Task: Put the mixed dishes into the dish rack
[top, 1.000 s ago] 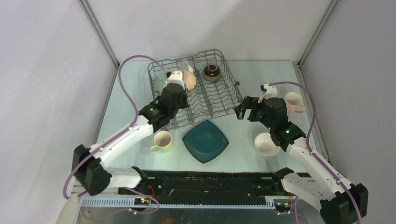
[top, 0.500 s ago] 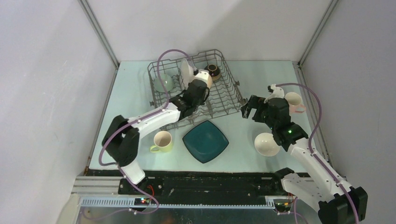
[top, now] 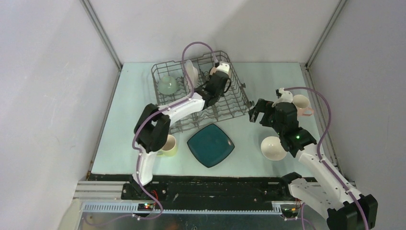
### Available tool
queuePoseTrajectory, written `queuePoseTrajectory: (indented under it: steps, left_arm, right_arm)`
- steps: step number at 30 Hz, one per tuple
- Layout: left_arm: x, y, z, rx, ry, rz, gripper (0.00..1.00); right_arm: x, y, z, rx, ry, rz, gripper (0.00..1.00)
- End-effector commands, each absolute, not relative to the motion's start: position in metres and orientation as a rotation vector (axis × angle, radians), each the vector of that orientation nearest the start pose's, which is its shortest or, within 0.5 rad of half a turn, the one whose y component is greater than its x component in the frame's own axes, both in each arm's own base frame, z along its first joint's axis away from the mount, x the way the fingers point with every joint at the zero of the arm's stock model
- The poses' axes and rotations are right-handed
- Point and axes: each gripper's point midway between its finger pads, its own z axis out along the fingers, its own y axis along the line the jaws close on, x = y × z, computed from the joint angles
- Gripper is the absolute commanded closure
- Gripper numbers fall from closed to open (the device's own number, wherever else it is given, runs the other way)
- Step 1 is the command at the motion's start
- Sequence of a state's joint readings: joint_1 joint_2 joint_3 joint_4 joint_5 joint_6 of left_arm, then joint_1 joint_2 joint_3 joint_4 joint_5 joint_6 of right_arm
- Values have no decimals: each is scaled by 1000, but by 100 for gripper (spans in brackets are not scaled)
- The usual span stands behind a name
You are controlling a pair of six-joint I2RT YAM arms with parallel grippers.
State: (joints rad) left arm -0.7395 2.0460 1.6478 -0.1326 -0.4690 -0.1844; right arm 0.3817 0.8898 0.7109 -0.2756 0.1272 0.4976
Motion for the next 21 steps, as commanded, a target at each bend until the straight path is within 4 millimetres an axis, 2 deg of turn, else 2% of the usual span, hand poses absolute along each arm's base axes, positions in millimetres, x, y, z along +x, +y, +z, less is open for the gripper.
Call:
queuePoseTrajectory:
  steps: [1, 2, 5, 6, 7, 8, 10, 12, 21]
  left_arm:
    - [501, -349, 200, 159, 1879, -137, 100]
    - [504, -350, 202, 154, 1874, -139, 100]
    - [511, -358, 186, 149, 1877, -147, 100]
    - [513, -361, 188, 136, 1879, -168, 100]
    - [516, -364, 179, 134, 1898, -170, 100]
    - [519, -366, 183, 117, 1910, -192, 100]
    - [525, -371, 168, 117, 1961, -189, 100]
    - [528, -369, 169, 105, 1981, -181, 100]
    - [531, -363, 138, 96, 2101, -191, 100]
  right_arm:
    - [295, 108, 200, 214, 1998, 399, 0]
    - [295, 107, 200, 215, 1999, 399, 0]
    - [295, 108, 198, 217, 2005, 398, 0]
    - [295, 108, 197, 215, 2007, 398, 0]
    - [295, 108, 197, 214, 2009, 398, 0]
    - [296, 108, 196, 213, 2012, 397, 0]
    - [296, 108, 194, 214, 2012, 398, 0]
    - [296, 109, 194, 214, 2011, 400, 0]
    - [297, 108, 192, 215, 2015, 392, 1]
